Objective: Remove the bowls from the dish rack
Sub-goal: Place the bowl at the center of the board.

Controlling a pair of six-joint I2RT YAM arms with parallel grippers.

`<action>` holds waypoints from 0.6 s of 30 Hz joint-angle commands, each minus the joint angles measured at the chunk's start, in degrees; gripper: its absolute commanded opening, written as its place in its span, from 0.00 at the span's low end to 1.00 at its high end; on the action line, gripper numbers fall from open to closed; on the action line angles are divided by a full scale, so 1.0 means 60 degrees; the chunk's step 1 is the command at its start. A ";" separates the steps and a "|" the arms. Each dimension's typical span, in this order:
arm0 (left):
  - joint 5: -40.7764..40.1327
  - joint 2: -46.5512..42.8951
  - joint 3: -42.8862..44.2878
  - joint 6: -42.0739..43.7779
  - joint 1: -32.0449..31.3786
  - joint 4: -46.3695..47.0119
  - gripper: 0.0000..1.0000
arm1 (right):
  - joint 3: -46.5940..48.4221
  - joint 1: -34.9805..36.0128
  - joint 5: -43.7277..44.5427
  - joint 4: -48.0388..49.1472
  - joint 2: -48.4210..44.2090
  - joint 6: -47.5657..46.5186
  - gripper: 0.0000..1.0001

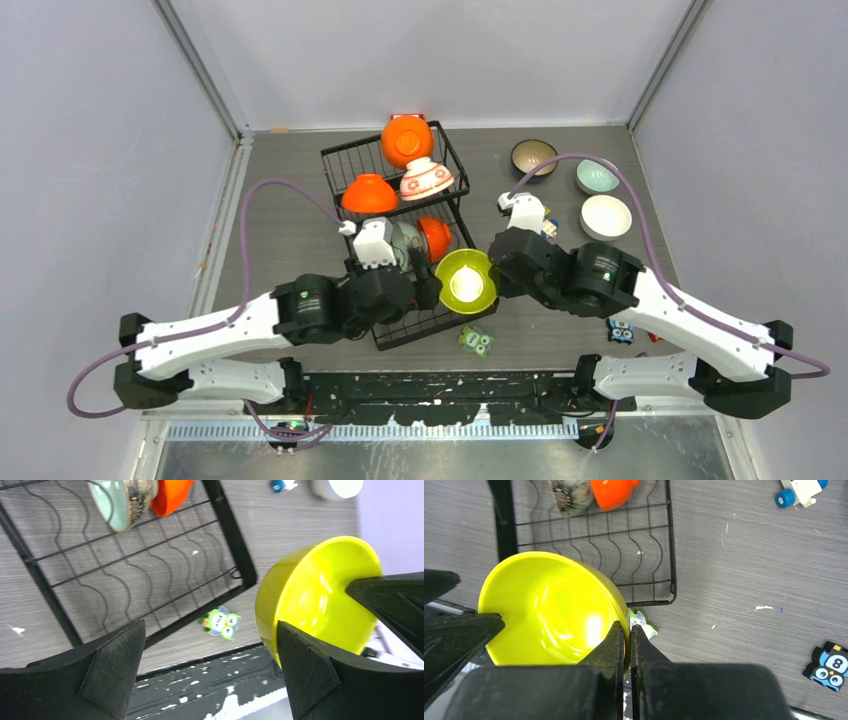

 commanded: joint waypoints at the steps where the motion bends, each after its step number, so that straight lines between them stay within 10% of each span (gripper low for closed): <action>1: -0.1180 -0.1501 -0.0764 0.0106 -0.0021 -0.0971 1.00 | 0.1058 -0.0057 0.2001 -0.1749 -0.0818 -0.0225 0.01; 7: -0.1798 -0.3712 -0.2253 -0.0028 -0.0022 -0.1936 1.00 | 0.2059 -0.1587 0.2765 -0.2262 -0.1042 -0.1050 0.01; 18: -0.1571 -0.4917 -0.3170 0.0046 -0.0020 -0.1688 1.00 | 0.1631 -0.7643 -0.0356 0.0911 -0.0584 -0.2089 0.01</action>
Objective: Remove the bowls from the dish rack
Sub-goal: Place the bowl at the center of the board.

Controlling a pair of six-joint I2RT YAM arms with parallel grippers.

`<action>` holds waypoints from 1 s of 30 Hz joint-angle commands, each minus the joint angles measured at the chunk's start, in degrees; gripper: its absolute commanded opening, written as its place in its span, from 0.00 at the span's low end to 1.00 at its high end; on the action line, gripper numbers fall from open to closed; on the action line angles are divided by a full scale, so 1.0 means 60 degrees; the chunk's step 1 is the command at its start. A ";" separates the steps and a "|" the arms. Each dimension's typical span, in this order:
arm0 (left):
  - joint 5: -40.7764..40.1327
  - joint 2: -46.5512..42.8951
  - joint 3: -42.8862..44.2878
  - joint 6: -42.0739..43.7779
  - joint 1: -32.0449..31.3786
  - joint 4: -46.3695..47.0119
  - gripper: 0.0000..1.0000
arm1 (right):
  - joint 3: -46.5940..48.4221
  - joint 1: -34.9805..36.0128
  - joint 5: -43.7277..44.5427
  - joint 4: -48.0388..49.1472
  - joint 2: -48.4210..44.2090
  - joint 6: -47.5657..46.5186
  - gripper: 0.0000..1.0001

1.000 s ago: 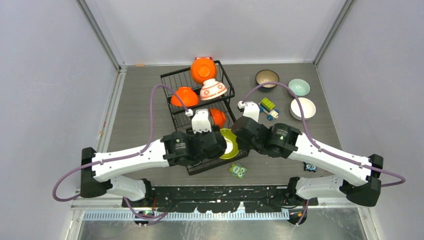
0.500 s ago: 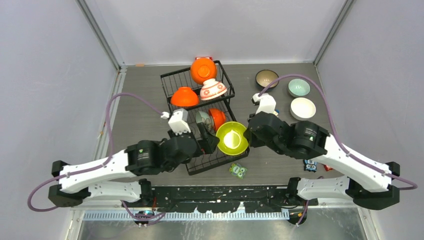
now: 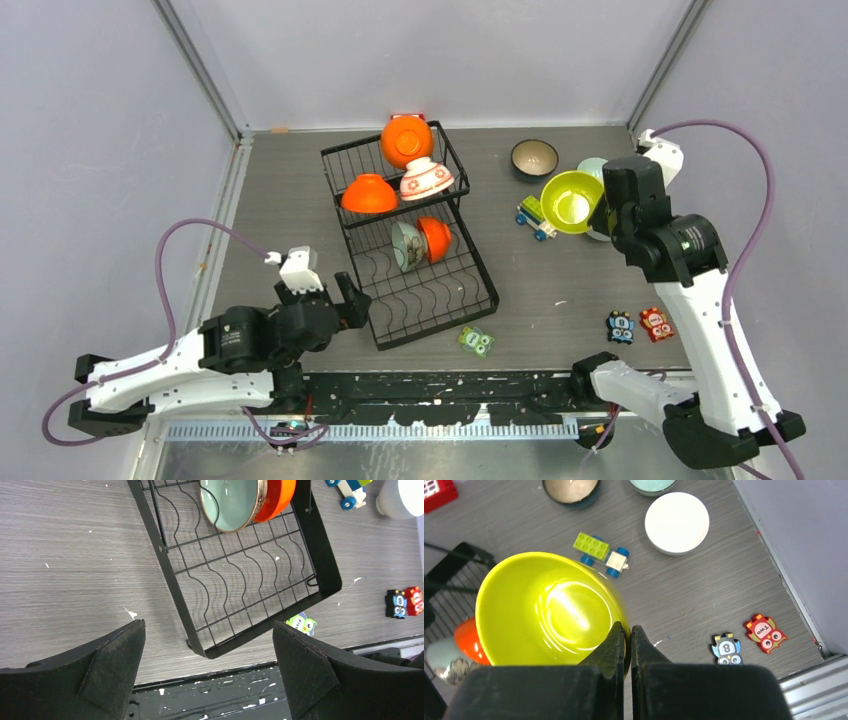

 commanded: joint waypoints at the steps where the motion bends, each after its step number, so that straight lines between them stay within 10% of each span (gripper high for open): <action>1: -0.0361 0.0053 0.0079 0.0288 -0.0006 -0.0163 1.00 | 0.0092 -0.0919 -0.0616 0.1502 0.0415 -0.0216 0.01; 30: -0.0299 -0.0825 -0.0700 -0.0037 -0.0015 -0.0215 1.00 | 0.4472 -0.2772 -0.3226 0.4049 0.7482 0.1488 0.01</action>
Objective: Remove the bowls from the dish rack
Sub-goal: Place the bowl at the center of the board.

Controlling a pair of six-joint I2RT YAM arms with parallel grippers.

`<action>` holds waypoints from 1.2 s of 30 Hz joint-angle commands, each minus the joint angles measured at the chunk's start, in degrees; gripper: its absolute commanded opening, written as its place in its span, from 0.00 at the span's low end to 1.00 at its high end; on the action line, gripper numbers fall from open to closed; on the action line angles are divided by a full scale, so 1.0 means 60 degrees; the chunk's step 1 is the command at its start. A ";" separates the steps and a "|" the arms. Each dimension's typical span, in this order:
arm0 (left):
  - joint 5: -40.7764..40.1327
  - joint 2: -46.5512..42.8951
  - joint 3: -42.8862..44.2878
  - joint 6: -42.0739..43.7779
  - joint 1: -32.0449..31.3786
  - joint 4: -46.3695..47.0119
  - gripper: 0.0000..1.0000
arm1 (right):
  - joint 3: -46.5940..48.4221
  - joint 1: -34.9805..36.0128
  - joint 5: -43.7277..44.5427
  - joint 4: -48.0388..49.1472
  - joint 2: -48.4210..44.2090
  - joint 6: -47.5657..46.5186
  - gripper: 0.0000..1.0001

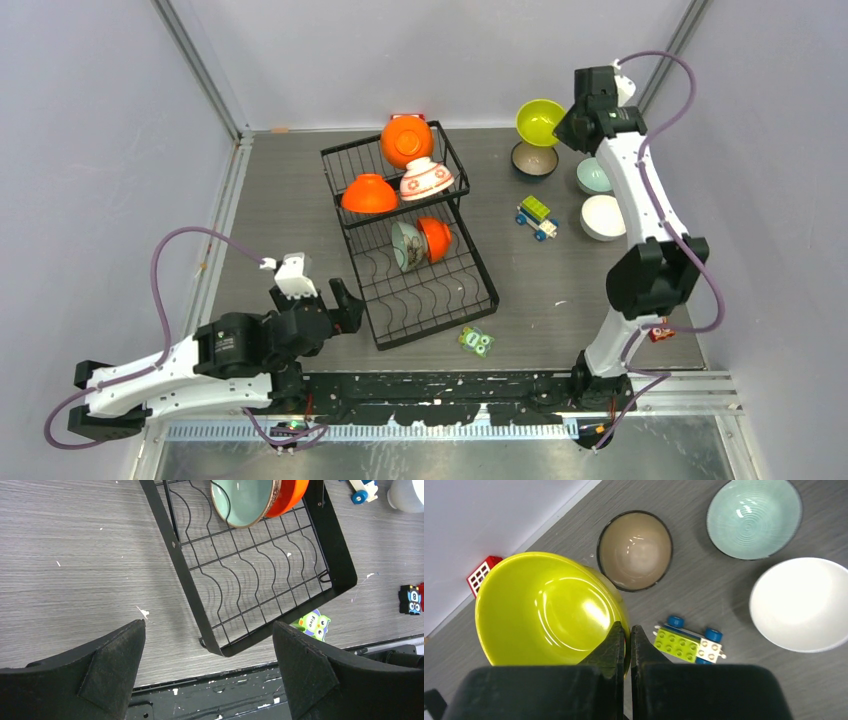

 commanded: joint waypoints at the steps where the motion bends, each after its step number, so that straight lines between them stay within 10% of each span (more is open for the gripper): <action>1: -0.0271 -0.0047 -0.0101 -0.0444 -0.0011 -0.0083 1.00 | 0.1162 0.0243 -0.0539 0.0675 0.0853 0.0396 0.01; 36: -0.0434 0.0654 -0.0690 -0.0734 -0.0012 0.0492 1.00 | 0.2334 0.1863 -0.0058 0.1154 0.4862 0.0490 0.01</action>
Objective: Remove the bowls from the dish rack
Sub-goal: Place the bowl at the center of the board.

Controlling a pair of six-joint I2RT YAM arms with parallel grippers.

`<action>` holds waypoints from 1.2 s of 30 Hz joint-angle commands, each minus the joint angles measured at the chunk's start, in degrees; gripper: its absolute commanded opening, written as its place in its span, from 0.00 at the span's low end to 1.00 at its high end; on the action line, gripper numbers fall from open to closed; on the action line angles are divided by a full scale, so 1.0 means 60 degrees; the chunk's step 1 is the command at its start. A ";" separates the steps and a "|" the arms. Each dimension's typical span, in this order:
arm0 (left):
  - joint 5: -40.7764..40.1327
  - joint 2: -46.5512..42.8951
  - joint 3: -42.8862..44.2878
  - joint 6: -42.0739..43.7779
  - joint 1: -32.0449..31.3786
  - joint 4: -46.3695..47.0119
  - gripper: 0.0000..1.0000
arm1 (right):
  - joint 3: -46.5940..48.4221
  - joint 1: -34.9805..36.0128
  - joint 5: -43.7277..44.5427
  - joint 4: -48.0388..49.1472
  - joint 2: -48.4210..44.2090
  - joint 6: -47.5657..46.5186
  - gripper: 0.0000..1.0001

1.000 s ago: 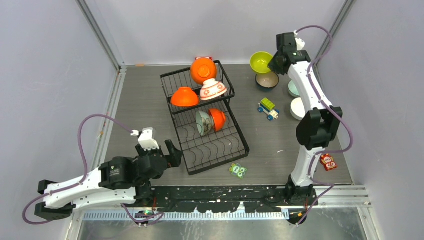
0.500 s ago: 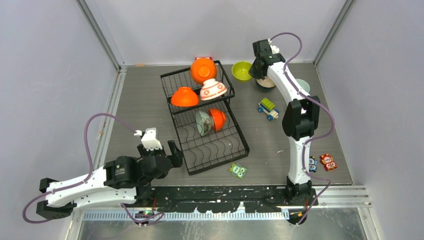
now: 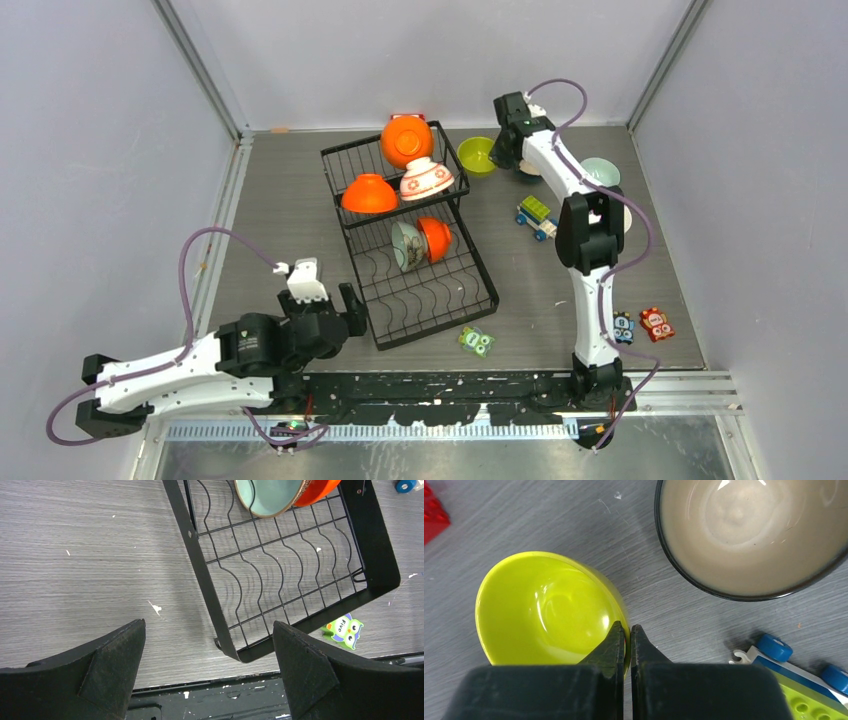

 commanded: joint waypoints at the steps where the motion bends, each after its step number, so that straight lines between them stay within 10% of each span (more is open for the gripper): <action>1: -0.0258 0.0094 0.0004 -0.0213 -0.0016 0.0379 1.00 | 0.0111 0.0141 0.0383 0.0547 0.0003 0.0094 0.01; 20: -0.0259 -0.0107 -0.0157 -0.0344 -0.0019 0.0254 1.00 | 0.0456 0.0209 0.0491 0.0575 0.0947 -0.0180 0.01; 36: -0.0241 -0.0112 -0.0234 -0.0564 -0.0011 0.0114 1.00 | 0.0799 0.0071 0.0214 0.0509 0.1437 -0.0173 0.24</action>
